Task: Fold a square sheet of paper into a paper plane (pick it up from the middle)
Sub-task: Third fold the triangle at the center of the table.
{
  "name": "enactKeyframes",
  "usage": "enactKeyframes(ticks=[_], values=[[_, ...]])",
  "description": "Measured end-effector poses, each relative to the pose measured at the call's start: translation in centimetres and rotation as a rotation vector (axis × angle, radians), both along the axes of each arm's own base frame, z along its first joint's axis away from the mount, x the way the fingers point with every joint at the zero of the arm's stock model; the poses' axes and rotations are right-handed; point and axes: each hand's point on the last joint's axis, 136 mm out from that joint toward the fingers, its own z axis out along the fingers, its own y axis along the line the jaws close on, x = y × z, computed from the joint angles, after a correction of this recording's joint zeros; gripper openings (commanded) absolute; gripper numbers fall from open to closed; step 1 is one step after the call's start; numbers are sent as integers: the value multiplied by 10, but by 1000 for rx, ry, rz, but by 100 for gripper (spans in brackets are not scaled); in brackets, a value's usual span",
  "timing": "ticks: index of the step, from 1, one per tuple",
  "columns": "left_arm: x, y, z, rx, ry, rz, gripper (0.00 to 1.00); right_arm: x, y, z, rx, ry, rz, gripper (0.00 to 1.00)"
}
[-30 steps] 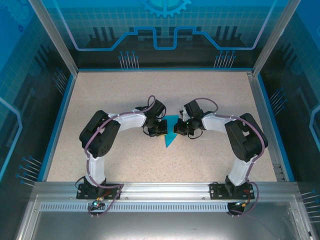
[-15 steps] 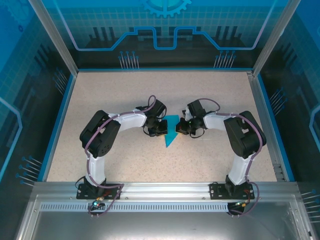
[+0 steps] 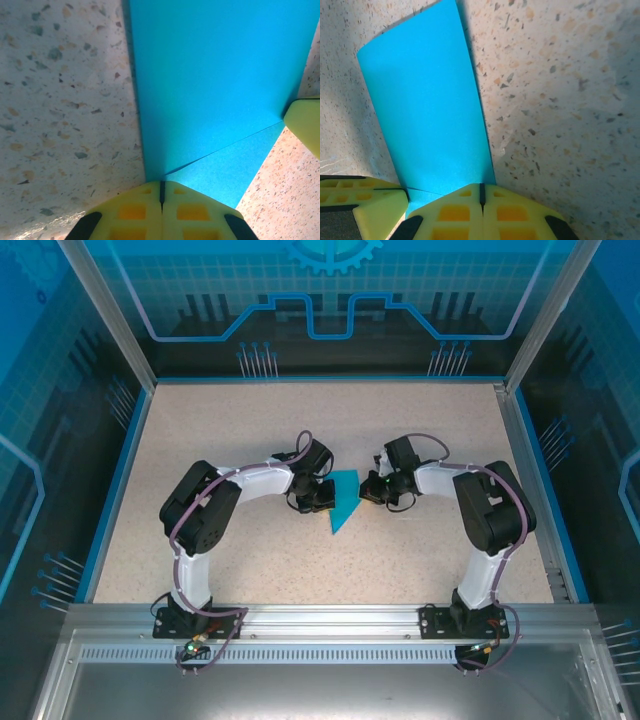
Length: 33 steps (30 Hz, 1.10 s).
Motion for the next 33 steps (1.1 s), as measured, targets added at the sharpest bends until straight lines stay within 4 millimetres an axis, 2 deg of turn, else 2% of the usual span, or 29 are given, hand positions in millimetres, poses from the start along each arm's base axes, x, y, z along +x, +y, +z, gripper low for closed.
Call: enactKeyframes(ticks=[4, 7, 10, 12, 17, 20, 23, 28, 33], values=[[0, 0, 0, 0, 0, 0, 0, 2, -6, 5, -24, -15, -11, 0], [0, 0, 0, 0, 0, -1, 0, 4, -7, 25, -18, -58, -16, 0], [0, 0, 0, 0, 0, -1, 0, 1, 6, 49, 19, -115, 9, 0], [0, 0, 0, 0, 0, -1, 0, -11, 21, 57, 58, -127, 45, 0], [0, 0, 0, 0, -1, -1, 0, -69, 56, 37, 113, -11, 139, 0], [0, 0, 0, 0, -1, -1, 0, -88, 67, 31, 127, 30, 165, 0], [0, 0, 0, 0, -1, -1, 0, -91, 74, 28, 149, 39, 160, 0], [0, 0, 0, 0, -1, -1, 0, -91, 74, 13, 147, 72, 137, 0], [0, 0, 0, 1, 0, -1, 0, -92, 74, 6, 144, 85, 134, 0]])
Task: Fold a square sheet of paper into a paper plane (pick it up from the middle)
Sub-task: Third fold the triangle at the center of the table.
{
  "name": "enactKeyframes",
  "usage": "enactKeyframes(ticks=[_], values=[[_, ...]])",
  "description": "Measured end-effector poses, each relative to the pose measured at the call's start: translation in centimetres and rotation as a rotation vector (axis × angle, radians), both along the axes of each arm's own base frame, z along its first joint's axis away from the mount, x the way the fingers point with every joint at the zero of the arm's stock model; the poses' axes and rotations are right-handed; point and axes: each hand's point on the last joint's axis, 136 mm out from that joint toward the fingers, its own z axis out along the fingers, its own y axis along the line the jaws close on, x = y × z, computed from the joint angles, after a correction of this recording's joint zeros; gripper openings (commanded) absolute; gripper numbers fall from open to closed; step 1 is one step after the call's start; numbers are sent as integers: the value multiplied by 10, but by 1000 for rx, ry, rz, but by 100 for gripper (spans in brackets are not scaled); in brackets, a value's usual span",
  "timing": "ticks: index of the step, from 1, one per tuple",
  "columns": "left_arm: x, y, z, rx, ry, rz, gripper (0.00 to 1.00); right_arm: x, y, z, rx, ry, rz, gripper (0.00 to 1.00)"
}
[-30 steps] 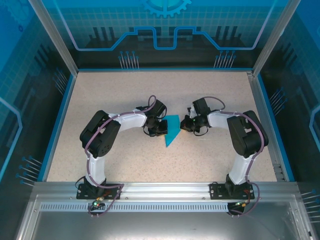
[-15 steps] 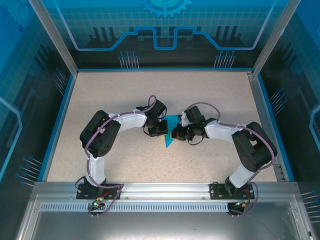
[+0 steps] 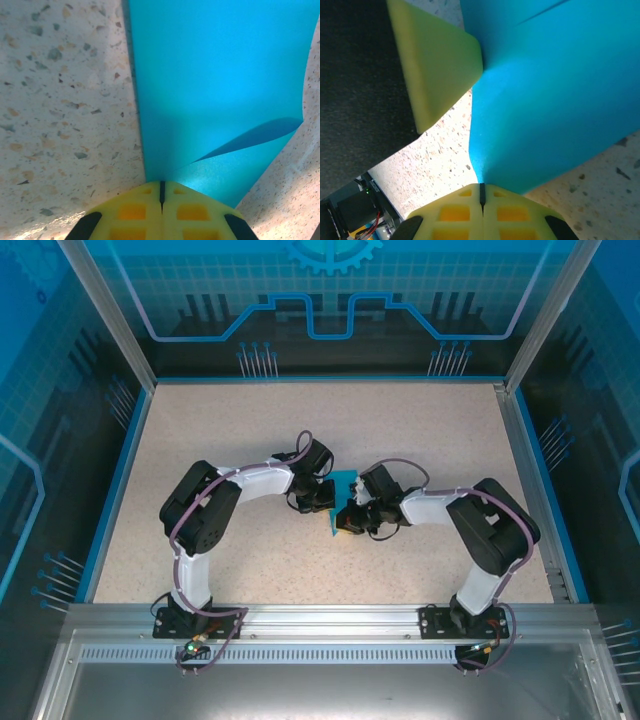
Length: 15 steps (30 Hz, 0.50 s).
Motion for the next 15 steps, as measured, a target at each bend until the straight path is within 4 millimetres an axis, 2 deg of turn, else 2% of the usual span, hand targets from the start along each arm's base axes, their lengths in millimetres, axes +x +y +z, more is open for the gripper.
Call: enactKeyframes(ticks=[5, 15], values=[[0, 0, 0, 0, 0, 0, 0, -1, 0, -8, -8, 17, 2, 0], [0, 0, 0, 0, 0, 0, 0, -2, 1, -1, -3, 4, 11, 0]])
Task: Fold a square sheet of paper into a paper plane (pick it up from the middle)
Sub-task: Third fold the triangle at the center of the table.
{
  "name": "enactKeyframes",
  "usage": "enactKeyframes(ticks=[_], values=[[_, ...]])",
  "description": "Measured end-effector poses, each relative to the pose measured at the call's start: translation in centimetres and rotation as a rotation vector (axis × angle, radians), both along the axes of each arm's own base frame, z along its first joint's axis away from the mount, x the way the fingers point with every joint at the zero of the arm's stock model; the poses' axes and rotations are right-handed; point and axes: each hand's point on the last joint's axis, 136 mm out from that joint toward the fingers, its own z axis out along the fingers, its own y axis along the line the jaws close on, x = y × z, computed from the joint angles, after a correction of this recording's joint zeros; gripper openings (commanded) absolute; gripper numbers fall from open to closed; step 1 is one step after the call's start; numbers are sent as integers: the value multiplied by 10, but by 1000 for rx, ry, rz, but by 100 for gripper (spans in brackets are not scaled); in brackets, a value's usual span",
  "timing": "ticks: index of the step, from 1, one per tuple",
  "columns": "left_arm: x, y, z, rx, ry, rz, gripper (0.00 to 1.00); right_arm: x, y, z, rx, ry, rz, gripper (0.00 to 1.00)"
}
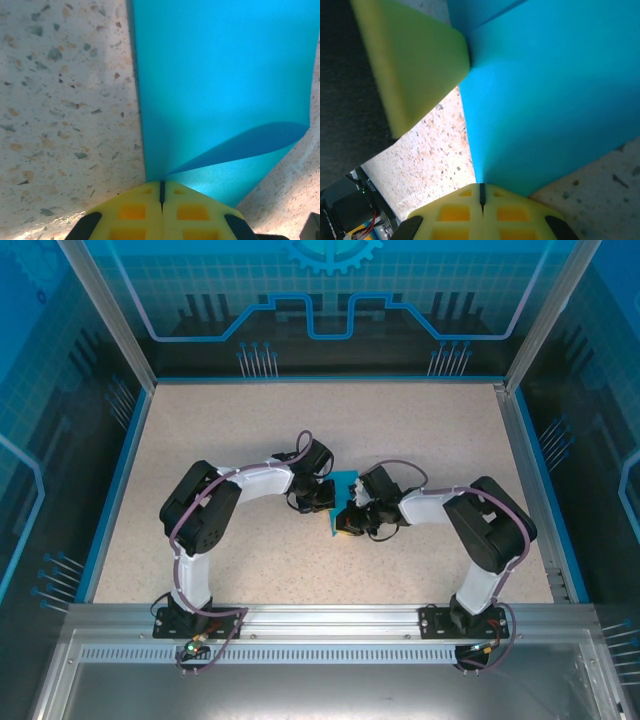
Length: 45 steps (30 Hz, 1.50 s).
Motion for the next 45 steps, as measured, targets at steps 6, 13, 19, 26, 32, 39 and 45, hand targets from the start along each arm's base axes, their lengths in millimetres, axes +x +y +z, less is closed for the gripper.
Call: enactKeyframes(ticks=[6, 13, 19, 26, 32, 39, 45], values=[[0, 0, 0, 0, 0, 0, 0, -4, 6, 7, 10, -19, 29, 0], [0, 0, 0, 1, -1, 1, 0, -8, 10, -6, -8, 27, 43, 0], [0, 1, 0, 3, -2, 1, 0, -8, 10, -4, -14, 26, 54, 0], [0, 0, 0, 5, -3, 0, 0, 19, -10, 38, 8, -100, -3, 0], [1, 0, 0, 5, -4, 0, 0, 39, -33, 28, -35, -100, -61, 0], [1, 0, 2, 8, -14, -22, 2, 52, -28, 16, -59, -75, -52, 0], [1, -1, 3, 10, -26, -46, 15, 59, -35, 6, -87, -62, -77, 0]])
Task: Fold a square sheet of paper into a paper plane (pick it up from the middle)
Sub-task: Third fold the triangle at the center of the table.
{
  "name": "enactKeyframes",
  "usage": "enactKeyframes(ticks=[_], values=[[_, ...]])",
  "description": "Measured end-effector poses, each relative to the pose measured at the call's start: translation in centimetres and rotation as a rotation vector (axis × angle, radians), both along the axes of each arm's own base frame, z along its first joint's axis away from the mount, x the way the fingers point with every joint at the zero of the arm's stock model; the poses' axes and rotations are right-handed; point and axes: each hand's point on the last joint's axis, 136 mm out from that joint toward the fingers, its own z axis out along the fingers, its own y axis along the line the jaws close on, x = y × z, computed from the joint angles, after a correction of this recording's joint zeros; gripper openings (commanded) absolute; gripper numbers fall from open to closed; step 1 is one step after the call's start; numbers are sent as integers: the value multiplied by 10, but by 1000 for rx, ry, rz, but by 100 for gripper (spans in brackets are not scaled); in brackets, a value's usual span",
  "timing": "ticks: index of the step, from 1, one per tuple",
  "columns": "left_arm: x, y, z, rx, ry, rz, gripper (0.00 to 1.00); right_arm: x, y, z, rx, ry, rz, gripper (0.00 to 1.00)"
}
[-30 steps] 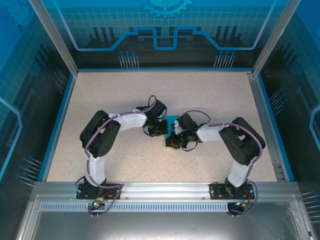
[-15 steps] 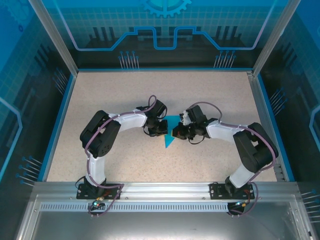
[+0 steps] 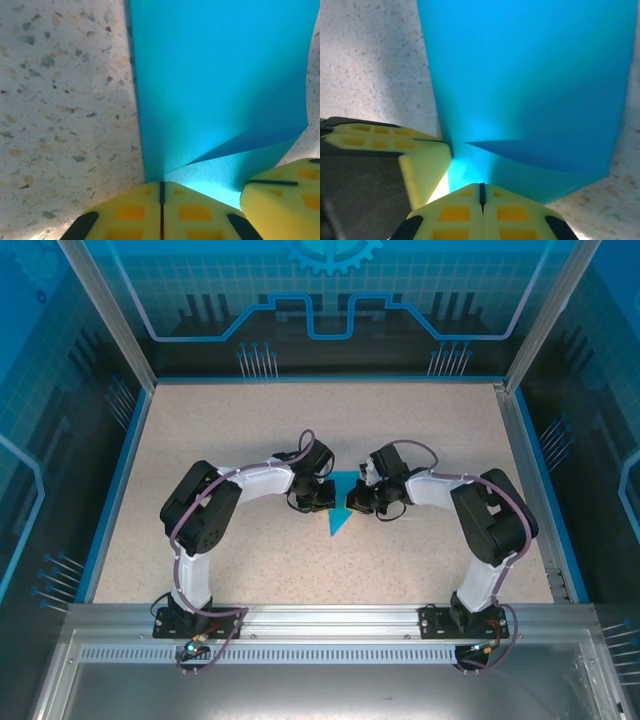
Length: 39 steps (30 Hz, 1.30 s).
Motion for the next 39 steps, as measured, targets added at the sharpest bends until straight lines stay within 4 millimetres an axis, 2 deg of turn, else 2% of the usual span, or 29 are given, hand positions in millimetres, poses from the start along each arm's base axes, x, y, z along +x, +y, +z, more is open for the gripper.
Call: enactKeyframes(ticks=[3, 6, 10, 13, 15, 18, 26, 30, 39], values=[[2, -1, 8, -12, -19, -3, 24, 0, -3, -5, -9, 16, -12, 0], [4, -3, 27, -49, -67, 4, 34, 0, -3, -5, -8, 22, -19, 0], [-3, 0, 45, -96, -111, 13, 41, 1, -4, -6, -15, 22, -26, 0], [-15, 3, 42, -119, -102, 16, 42, 2, -6, -6, -21, 22, -37, 0], [-24, 2, 36, -128, -86, 10, 41, 2, -7, -7, -24, 24, -41, 0], [-36, -2, 28, -137, -58, -4, 33, 3, -8, -7, -25, 25, -46, 0], [-45, -23, 34, -224, -60, -28, 20, 3, -10, -9, -37, 36, -64, 0], [-48, -30, 35, -239, -59, -38, 17, 3, -12, -11, -46, 46, -77, 0], [-53, -29, 8, -200, 11, -21, 13, 3, -13, -12, -46, 64, -98, 0]])
